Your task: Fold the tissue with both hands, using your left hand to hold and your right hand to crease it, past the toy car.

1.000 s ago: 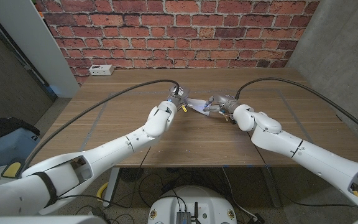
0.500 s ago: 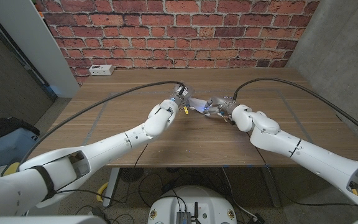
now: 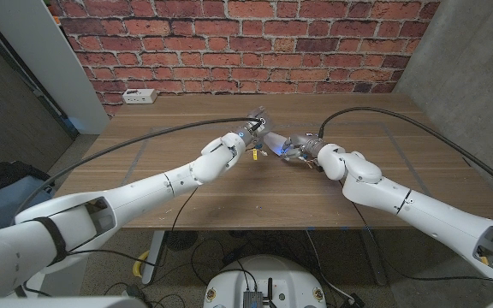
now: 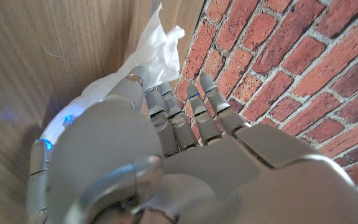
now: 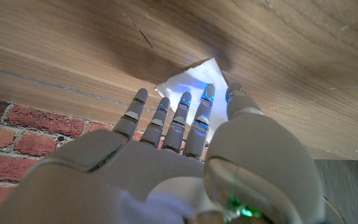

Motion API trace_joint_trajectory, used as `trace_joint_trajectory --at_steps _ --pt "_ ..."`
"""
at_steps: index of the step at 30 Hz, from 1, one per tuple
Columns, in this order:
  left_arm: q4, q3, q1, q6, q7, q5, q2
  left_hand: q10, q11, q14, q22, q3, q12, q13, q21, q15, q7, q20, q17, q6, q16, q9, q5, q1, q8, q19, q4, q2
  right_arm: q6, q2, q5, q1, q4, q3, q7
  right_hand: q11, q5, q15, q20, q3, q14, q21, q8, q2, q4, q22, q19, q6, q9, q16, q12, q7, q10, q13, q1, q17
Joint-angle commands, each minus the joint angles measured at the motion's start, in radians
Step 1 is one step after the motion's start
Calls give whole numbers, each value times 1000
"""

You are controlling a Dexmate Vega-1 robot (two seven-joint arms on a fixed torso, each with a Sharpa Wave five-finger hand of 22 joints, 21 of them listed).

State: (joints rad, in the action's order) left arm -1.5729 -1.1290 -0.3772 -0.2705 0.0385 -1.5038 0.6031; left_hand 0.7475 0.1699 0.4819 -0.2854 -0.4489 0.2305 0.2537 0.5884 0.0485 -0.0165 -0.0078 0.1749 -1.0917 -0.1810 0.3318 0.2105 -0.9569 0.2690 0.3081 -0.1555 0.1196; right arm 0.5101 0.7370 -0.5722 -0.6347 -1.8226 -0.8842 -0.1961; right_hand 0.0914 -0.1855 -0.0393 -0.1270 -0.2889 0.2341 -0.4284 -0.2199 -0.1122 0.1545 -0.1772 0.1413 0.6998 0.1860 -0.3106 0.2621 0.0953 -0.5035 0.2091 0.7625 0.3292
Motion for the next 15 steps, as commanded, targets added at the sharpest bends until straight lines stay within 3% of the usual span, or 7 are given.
trace_joint_trajectory --at_steps 1,7,11,15 --pt "18 -21 64 168 -146 -116 41 -10 11 -15 -3 4 -8 4 10 143 51 -7 7 -72 -1 45 -10 24 41 4 17 9 1 -11 -38 23 21 -19 -35 9 -10 -43 -2 0 1 3 6 5 3 -1 -2 -2 2 -4 -9 4 5 1 7 1" --pt "65 -38 101 228 -269 -141 35 -33 18 -37 -5 9 -16 8 24 149 16 -13 11 -42 -1 37 -30 51 28 -6 35 25 1 -14 -48 24 24 -18 -39 10 -9 -42 -3 5 -2 6 12 16 0 -1 -1 -11 2 -2 -16 5 12 1 -2 -1" --pt "106 -63 131 254 -365 -174 28 -45 26 -47 -6 20 -18 12 35 150 -30 -17 12 -29 -3 29 -33 79 22 -14 48 23 -4 -13 -49 24 26 -15 -41 10 -10 -42 -3 5 -2 7 13 17 0 -1 -1 -14 2 -1 -17 4 14 1 -3 -1" --pt "175 -98 166 259 -503 -211 8 -40 29 -50 -6 28 -13 13 42 153 -55 -21 14 -26 -6 20 -29 96 17 -18 55 17 -7 -14 -49 24 30 -13 -43 10 -10 -43 -4 7 -2 8 14 20 -2 -1 0 -15 2 -1 -19 4 15 1 -7 -2"
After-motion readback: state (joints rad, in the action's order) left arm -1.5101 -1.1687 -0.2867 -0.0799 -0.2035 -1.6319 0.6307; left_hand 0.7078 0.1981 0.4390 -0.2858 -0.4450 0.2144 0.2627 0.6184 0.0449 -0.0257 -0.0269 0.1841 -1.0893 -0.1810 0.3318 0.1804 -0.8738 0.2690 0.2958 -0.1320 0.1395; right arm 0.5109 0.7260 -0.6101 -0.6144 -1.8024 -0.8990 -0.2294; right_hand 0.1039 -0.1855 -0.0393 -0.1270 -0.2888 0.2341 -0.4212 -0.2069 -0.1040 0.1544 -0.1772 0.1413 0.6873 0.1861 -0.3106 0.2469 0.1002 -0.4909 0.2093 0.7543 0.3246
